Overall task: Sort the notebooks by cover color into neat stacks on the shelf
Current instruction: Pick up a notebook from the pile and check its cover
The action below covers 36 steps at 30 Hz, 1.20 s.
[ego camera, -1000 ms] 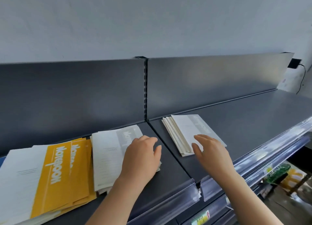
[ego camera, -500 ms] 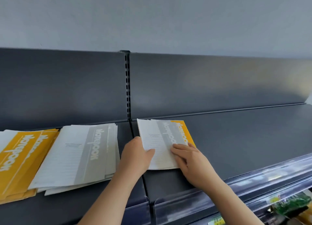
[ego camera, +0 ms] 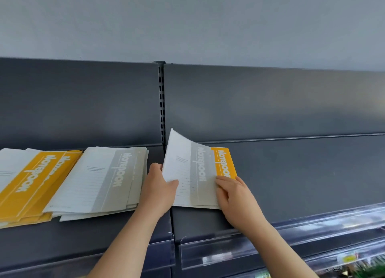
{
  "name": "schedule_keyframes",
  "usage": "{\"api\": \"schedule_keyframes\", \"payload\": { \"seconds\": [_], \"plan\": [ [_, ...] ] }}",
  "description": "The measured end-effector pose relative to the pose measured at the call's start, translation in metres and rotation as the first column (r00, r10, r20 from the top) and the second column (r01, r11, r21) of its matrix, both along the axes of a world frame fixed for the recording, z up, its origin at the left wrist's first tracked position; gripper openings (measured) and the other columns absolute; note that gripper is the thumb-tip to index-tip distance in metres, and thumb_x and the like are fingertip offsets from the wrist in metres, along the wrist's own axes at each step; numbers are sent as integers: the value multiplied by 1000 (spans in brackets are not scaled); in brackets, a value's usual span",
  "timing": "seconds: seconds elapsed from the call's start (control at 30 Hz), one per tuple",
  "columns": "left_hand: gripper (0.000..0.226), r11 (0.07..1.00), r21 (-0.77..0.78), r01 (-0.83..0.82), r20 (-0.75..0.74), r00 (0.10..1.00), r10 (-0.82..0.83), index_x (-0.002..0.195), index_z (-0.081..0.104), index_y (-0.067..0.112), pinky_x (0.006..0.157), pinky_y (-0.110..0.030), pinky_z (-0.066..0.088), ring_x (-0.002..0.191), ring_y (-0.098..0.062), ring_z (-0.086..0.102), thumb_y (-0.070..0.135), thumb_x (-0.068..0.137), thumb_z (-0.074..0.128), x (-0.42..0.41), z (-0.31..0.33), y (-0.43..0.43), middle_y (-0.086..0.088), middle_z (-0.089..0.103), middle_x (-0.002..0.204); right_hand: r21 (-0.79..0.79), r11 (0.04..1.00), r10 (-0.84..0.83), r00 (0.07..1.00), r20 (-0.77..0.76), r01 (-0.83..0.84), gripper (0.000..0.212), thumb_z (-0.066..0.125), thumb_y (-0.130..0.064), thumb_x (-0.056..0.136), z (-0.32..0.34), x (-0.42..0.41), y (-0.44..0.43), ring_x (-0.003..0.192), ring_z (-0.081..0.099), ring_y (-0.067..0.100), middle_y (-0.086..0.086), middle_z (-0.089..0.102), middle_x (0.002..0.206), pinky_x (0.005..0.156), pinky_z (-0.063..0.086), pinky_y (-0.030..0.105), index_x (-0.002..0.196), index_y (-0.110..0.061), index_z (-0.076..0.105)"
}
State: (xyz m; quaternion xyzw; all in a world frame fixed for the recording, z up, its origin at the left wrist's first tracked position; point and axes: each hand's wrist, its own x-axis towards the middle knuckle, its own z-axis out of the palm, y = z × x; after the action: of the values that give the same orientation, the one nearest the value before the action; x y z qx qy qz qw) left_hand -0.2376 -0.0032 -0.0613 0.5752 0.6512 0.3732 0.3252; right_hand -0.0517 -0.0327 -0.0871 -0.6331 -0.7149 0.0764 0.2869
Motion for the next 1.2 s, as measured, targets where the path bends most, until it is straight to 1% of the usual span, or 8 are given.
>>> {"api": "schedule_keyframes", "payload": {
  "seconds": [0.1, 0.2, 0.33, 0.43, 0.6, 0.77, 1.0, 1.2],
  "plan": [
    [23, 998, 63, -6, 109, 994, -1, 107, 43, 20, 56, -22, 46, 79, -5, 56, 12, 90, 56, -1, 3, -9, 11, 57, 95, -14, 1000, -20, 998, -56, 20, 18, 41, -16, 95, 5, -2, -1, 86, 49, 16, -4, 62, 89, 96, 42, 35, 91, -14, 58],
    [25, 996, 85, -20, 264, 964, -3, 109, 47, 22, 63, -19, 47, 88, -3, 59, 11, 89, 57, -5, 9, -19, 11, 61, 101, -62, 998, -37, 986, -164, 28, 34, 43, -27, 96, 13, -6, -3, 104, 52, 17, -5, 62, 107, 91, 44, 32, 129, -22, 48],
    [25, 992, 114, -57, 329, 944, 16, 111, 49, 25, 63, -14, 44, 91, 0, 59, 12, 90, 56, -17, 15, -28, 15, 62, 105, -51, 999, -22, 935, -353, 4, 42, 50, -30, 94, 21, -23, -2, 92, 58, 8, -13, 61, 103, 75, 49, 23, 135, -24, 44],
    [25, 985, 152, -83, 273, 961, 39, 115, 47, 27, 59, -10, 43, 91, 0, 56, 16, 94, 55, -34, 16, -33, 17, 58, 109, -14, 1000, 1, 909, -417, -8, 43, 56, -28, 91, 24, -41, 2, 89, 58, 3, -12, 63, 96, 66, 44, 11, 133, -25, 46],
    [31, 968, 215, -131, 128, 986, 105, 123, 42, 27, 53, -6, 42, 104, -4, 50, 22, 95, 54, -82, 17, -39, 14, 52, 121, 22, 996, 83, 896, -437, -82, 43, 58, -29, 90, 29, -88, 4, 84, 58, 2, -13, 61, 92, 59, 43, 11, 131, -26, 46],
    [34, 956, 242, -164, 14, 986, 166, 127, 48, 25, 66, -9, 41, 111, -7, 53, 22, 94, 57, -139, 21, -38, 10, 55, 130, 39, 990, 139, 906, -401, -135, 42, 60, -29, 89, 33, -141, 8, 75, 56, 3, -14, 58, 82, 57, 42, 11, 129, -26, 47],
    [40, 973, 184, -136, -250, 951, 180, 128, 51, 24, 73, -16, 43, 111, -13, 56, 32, 90, 61, -184, 16, -23, 7, 58, 126, -6, 996, 86, 955, -283, -91, 32, 59, -31, 88, 26, -182, 19, 74, 54, 10, -8, 57, 79, 78, 50, 32, 119, -27, 54],
    [51, 989, 91, -116, -320, 937, 140, 132, 46, 22, 87, -26, 45, 112, -18, 50, 38, 87, 63, -194, 2, -12, -1, 44, 129, -88, 996, 16, 996, -84, -23, 30, 52, -31, 92, 16, -192, 18, 93, 50, 22, 3, 54, 97, 84, 43, 32, 111, -8, 58]
  ]
}}
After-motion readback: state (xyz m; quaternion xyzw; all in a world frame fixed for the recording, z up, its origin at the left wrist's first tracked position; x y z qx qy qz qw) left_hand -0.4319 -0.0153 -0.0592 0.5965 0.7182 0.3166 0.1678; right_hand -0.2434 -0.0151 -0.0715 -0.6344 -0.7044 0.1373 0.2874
